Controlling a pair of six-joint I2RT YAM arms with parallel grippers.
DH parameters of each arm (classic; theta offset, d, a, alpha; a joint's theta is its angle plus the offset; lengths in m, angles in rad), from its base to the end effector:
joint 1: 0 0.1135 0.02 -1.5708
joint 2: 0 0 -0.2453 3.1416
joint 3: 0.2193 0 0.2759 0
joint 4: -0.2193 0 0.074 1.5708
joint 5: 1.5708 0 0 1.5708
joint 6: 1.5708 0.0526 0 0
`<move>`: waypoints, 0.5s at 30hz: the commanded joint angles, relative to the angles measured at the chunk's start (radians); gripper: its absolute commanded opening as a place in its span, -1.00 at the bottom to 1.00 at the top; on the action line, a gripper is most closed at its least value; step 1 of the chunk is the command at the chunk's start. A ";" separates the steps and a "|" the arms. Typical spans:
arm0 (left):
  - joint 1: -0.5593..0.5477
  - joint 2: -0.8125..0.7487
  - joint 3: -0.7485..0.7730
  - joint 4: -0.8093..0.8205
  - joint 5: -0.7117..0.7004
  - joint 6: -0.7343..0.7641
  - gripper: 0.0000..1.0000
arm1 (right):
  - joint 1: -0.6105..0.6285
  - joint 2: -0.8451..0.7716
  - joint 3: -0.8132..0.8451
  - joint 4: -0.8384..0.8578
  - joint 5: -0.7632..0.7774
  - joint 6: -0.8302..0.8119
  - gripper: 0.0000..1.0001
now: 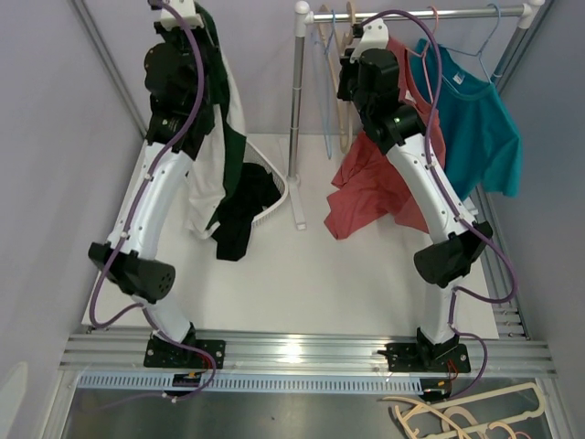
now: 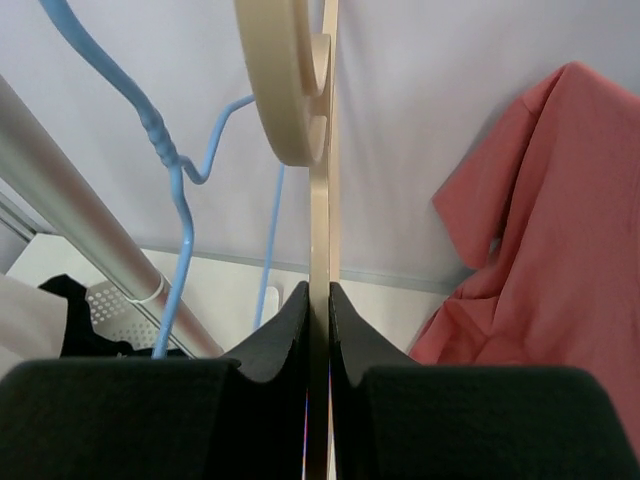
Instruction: Remove the t-shirt from the hanger
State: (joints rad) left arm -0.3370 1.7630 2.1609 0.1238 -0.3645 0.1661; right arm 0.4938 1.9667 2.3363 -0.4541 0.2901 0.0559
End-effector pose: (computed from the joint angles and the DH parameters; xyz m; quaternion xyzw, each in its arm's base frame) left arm 0.3824 -0.1141 0.5753 -0.0293 0.5161 0.0178 0.8559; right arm 0.4192 0.2086 0.4826 -0.0628 0.7325 0.0793 0.6733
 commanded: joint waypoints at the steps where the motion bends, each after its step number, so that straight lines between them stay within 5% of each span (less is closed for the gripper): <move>1: 0.009 -0.126 -0.165 0.108 -0.141 -0.020 -0.99 | 0.014 -0.043 -0.069 -0.028 -0.025 0.010 -1.00; 5: 0.009 -0.175 -0.312 -0.065 -0.243 -0.222 -0.99 | 0.025 -0.052 -0.084 -0.024 -0.034 0.010 -1.00; 12: 0.019 -0.110 -0.451 -0.255 -0.179 -0.402 -0.99 | 0.058 -0.084 -0.100 -0.023 -0.052 -0.013 -1.00; 15: 0.035 -0.053 -0.461 -0.357 -0.111 -0.488 -0.99 | 0.065 -0.103 -0.109 -0.023 -0.046 -0.021 -0.66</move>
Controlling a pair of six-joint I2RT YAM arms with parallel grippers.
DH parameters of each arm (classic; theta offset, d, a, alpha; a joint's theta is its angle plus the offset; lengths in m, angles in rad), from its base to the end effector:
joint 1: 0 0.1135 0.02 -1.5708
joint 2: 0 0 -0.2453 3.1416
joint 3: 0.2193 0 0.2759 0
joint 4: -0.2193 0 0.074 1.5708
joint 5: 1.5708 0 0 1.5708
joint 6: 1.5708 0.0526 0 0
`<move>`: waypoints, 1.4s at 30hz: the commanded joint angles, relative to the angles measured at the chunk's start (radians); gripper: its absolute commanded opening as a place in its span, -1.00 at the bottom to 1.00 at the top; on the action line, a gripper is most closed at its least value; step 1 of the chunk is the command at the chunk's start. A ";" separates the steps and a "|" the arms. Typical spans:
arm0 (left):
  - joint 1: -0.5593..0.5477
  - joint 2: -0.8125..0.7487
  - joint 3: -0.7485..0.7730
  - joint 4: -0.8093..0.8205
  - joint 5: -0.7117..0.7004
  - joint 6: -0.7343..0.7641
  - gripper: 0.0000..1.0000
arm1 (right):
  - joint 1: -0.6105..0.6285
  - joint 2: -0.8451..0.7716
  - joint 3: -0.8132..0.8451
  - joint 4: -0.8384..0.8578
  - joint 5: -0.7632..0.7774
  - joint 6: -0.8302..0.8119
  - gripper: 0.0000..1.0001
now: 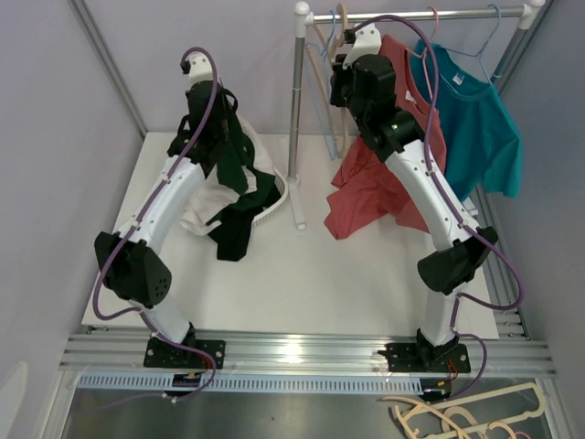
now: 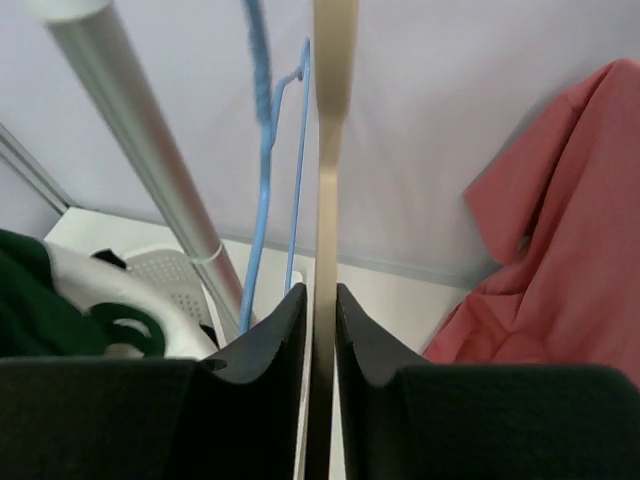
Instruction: Remove the t-shirt from the hanger
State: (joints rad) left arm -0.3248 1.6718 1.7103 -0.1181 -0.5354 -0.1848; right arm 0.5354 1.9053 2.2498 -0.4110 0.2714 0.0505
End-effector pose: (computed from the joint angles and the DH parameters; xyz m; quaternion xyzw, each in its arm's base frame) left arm 0.4164 -0.1119 0.4184 -0.1294 0.7193 0.0232 0.6821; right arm 0.4012 0.2216 0.4844 -0.0840 0.7245 0.1009 0.6766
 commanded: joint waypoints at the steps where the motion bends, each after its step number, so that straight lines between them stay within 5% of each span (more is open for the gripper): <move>1: 0.029 0.049 -0.017 -0.130 0.072 -0.156 -0.99 | 0.024 -0.046 -0.025 -0.065 -0.017 -0.017 -0.56; 9: 0.160 0.175 -0.018 -0.305 0.408 -0.419 -0.99 | 0.014 -0.115 -0.042 -0.078 0.046 -0.047 -0.42; 16: 0.191 0.166 -0.099 -0.302 0.437 -0.490 -0.60 | -0.012 -0.207 -0.003 -0.169 0.057 -0.037 -0.12; 25: 0.256 0.308 -0.202 -0.218 0.701 -0.588 -0.57 | -0.058 -0.379 -0.007 -0.215 0.084 -0.035 0.04; 34: 0.254 0.359 -0.127 -0.285 0.701 -0.565 -0.54 | -0.244 -0.342 0.017 -0.299 0.042 -0.023 -0.01; 37: 0.244 0.275 -0.123 -0.296 0.648 -0.521 -0.09 | -0.294 -0.279 0.096 -0.353 -0.035 -0.006 -0.01; 38: 0.236 0.252 -0.121 -0.298 0.614 -0.504 0.80 | -0.298 -0.263 0.117 -0.367 -0.044 -0.008 0.00; 39: 0.230 0.229 -0.112 -0.305 0.597 -0.467 0.98 | -0.307 -0.227 0.137 -0.379 -0.057 -0.017 0.02; 42: 0.210 0.140 -0.094 -0.321 0.495 -0.411 0.99 | -0.339 -0.195 0.142 -0.370 -0.122 -0.014 0.03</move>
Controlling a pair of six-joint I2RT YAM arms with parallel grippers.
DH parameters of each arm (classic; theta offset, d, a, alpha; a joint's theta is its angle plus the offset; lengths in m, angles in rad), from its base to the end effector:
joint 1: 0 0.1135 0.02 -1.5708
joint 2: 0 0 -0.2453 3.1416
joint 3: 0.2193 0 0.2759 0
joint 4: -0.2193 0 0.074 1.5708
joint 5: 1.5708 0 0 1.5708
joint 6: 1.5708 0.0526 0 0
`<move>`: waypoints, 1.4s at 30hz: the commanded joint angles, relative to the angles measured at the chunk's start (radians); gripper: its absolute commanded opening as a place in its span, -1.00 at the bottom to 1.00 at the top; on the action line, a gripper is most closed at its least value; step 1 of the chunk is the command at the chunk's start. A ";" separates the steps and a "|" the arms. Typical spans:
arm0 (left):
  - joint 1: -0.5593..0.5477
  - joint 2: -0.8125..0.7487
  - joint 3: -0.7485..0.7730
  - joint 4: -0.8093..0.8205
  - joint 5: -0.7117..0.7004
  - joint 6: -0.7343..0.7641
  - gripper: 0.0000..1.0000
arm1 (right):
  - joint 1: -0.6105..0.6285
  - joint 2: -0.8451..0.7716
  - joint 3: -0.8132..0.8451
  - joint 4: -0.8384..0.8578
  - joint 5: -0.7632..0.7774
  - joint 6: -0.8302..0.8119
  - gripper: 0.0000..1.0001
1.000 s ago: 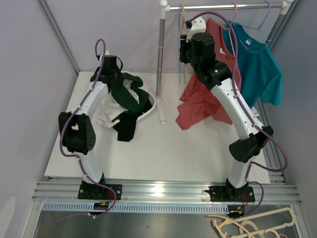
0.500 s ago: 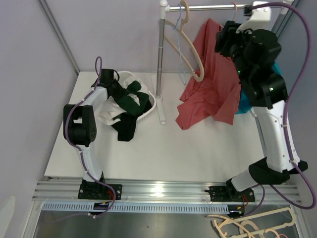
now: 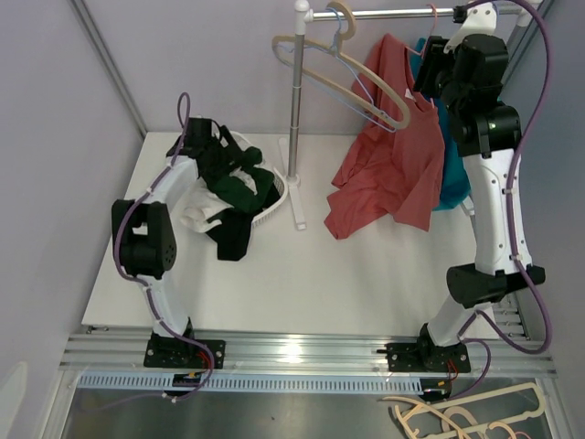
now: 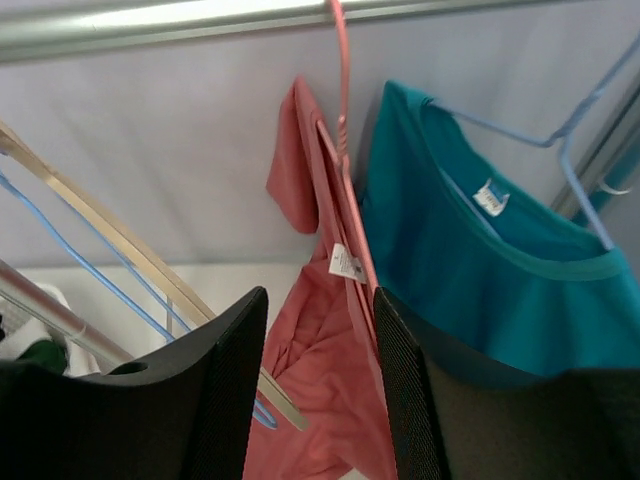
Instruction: Remove the t-shirt from the hanger
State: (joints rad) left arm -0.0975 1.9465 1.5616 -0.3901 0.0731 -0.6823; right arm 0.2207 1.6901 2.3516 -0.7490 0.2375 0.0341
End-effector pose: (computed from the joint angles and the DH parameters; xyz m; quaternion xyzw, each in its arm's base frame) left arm 0.4699 -0.0498 0.2077 -0.2520 0.8862 -0.1783 0.3454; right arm 0.3437 0.0644 0.5589 0.0115 0.7364 -0.0014 0.6764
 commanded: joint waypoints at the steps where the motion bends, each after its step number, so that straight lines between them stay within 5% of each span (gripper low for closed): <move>1: -0.025 -0.156 0.057 -0.062 -0.142 0.098 0.99 | -0.032 0.026 0.031 -0.011 -0.105 0.003 0.03; 4: -0.073 -0.248 0.063 -0.073 -0.254 0.156 0.99 | -0.060 0.057 0.034 0.007 -0.161 0.009 0.05; 11: -0.397 -0.457 -0.011 0.104 -0.634 0.415 0.99 | -0.070 0.069 -0.021 0.077 -0.149 -0.010 0.13; 20: -0.591 -0.625 -0.175 0.364 -0.699 0.581 0.99 | -0.092 0.126 -0.012 0.105 -0.162 -0.020 0.08; 28: -0.650 -0.685 -0.172 0.450 -0.731 0.681 0.99 | -0.118 0.192 0.054 0.123 -0.171 -0.014 0.05; 29: -0.650 -0.698 -0.195 0.459 -0.728 0.679 0.99 | -0.124 0.198 0.066 0.123 -0.176 -0.011 0.01; 32: -0.650 -0.701 -0.227 0.528 -0.714 0.730 0.99 | -0.133 0.210 0.063 0.128 -0.202 0.009 -0.52; 33: -0.650 -0.690 -0.224 0.530 -0.720 0.734 0.99 | -0.133 0.210 0.058 0.138 -0.207 0.012 -0.98; 42: -0.660 -0.682 -0.238 0.543 -0.719 0.739 0.99 | -0.135 0.184 0.093 0.168 -0.227 0.035 -1.00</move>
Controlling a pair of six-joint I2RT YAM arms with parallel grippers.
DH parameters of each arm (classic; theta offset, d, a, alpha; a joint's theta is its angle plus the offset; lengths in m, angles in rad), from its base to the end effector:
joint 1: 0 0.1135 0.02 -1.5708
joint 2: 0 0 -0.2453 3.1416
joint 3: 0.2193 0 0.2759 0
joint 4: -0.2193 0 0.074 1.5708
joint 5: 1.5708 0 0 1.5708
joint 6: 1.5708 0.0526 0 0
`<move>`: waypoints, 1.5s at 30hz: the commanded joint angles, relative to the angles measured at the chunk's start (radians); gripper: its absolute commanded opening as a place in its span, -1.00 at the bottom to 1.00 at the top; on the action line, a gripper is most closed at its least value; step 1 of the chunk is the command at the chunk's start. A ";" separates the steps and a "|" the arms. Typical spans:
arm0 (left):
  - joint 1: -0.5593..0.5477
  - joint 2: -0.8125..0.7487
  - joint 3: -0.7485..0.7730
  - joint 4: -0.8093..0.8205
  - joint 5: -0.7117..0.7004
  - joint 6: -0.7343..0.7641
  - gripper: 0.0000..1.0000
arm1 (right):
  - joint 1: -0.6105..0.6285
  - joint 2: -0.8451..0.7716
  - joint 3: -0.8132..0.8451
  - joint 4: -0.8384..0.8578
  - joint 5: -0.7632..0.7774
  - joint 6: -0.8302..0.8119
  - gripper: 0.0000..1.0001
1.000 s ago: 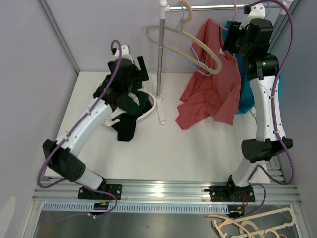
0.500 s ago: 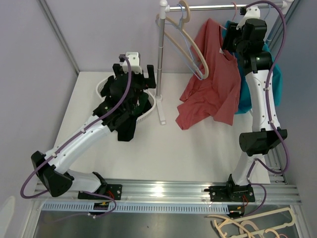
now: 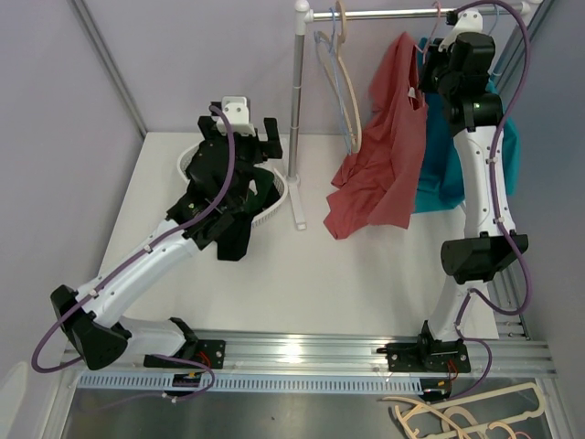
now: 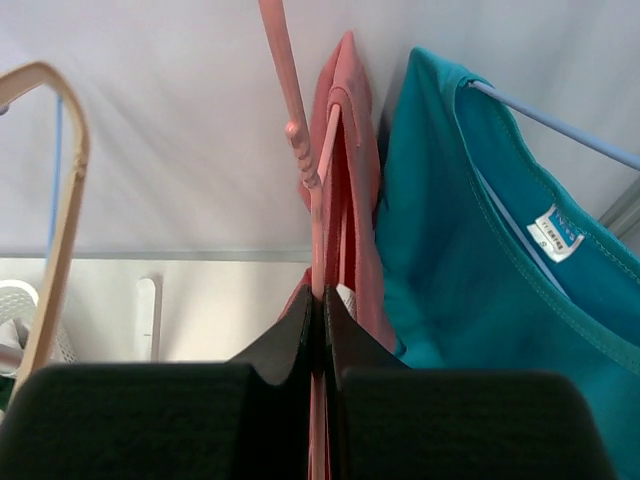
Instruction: Remove the t-shirt from the hanger
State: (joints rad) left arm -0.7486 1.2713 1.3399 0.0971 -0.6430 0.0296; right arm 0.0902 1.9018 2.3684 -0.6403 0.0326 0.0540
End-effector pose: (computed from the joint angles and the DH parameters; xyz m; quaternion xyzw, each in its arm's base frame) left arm 0.2608 -0.1992 0.4454 0.0094 0.6587 -0.0636 0.7496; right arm 0.4363 0.0377 0.4984 -0.0034 0.7657 0.0339 0.6423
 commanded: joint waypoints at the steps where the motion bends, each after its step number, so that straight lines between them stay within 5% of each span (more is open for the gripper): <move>1: -0.009 -0.001 -0.016 0.058 0.000 0.029 0.99 | -0.003 -0.032 0.092 0.057 -0.020 0.018 -1.00; 7: -0.027 0.002 -0.031 0.059 0.022 0.026 0.99 | -0.003 -0.098 0.083 0.091 -0.020 -0.002 -1.00; 13: -0.040 -0.076 -0.152 0.185 0.209 0.061 0.99 | -0.003 -0.151 0.109 0.065 -0.053 0.023 -1.00; 20: -0.164 -0.168 -0.314 0.454 0.259 0.280 0.99 | -0.004 -0.337 -0.126 0.119 -0.053 0.053 -1.00; 25: -0.199 -0.220 -0.357 0.426 0.371 0.274 0.99 | -0.004 -0.369 -0.126 -0.018 -0.034 0.107 -1.00; 31: -0.296 -0.256 -0.462 0.552 0.482 0.322 0.99 | 0.006 -0.498 -0.349 0.022 0.111 0.296 -1.00; 37: -0.428 -0.205 -0.524 0.688 0.563 0.430 0.99 | 0.135 -0.558 -0.393 0.027 0.315 0.346 -1.00; 42: -0.530 -0.080 -0.492 0.754 0.531 0.524 0.99 | 0.308 -0.573 -0.399 0.028 0.496 0.331 -1.00; 45: -0.612 0.018 -0.467 0.863 0.395 0.662 0.99 | 0.341 -0.573 -0.396 0.027 0.515 0.330 -1.00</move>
State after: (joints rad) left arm -1.2919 1.2175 0.8295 0.7986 -0.1616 0.5323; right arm 0.4084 1.3781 1.9564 -0.6891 0.4358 0.3660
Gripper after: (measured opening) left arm 0.994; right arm 0.030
